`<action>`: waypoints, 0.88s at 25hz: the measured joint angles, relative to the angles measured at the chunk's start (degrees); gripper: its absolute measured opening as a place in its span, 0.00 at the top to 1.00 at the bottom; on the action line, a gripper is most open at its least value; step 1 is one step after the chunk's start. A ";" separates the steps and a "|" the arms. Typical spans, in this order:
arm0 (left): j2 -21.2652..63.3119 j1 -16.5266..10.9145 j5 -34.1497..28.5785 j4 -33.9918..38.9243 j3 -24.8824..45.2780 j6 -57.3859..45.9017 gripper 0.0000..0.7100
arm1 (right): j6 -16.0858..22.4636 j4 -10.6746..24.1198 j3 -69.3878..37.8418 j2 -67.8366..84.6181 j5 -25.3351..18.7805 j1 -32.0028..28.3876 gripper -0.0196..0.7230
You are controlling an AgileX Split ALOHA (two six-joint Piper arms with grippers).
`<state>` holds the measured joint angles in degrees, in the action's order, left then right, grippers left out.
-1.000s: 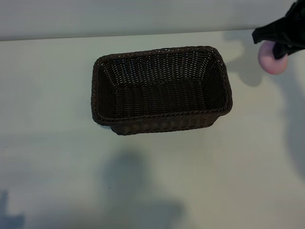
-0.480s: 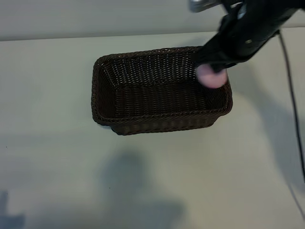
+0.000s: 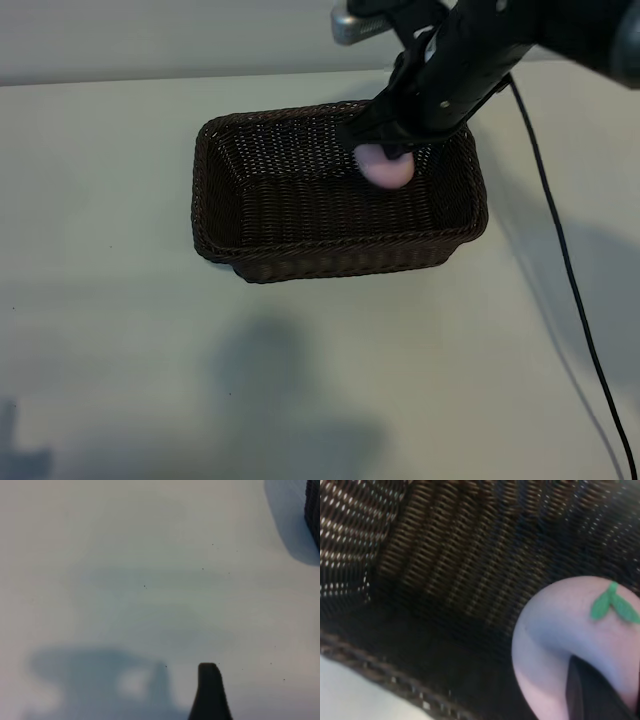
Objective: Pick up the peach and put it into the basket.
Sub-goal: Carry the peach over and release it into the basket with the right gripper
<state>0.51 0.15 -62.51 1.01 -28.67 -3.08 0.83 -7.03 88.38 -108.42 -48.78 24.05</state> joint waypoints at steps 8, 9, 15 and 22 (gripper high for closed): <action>0.00 0.00 0.00 0.00 0.00 0.12 0.25 | -0.06 -0.29 0.12 -8.47 2.43 0.00 0.92; 0.00 0.00 0.00 0.00 0.00 0.11 0.25 | -0.06 -0.29 0.12 -8.90 2.43 0.00 0.92; 0.00 0.00 0.00 0.00 0.00 0.11 0.25 | -0.06 -0.53 0.12 -9.15 2.43 0.00 0.88; 0.00 0.00 0.00 0.00 0.00 0.11 0.25 | -0.28 -0.66 0.18 -9.15 1.15 0.00 0.33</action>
<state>0.51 0.15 -62.51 1.01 -28.67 -2.97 0.55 -7.69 88.56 -117.57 -47.63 24.05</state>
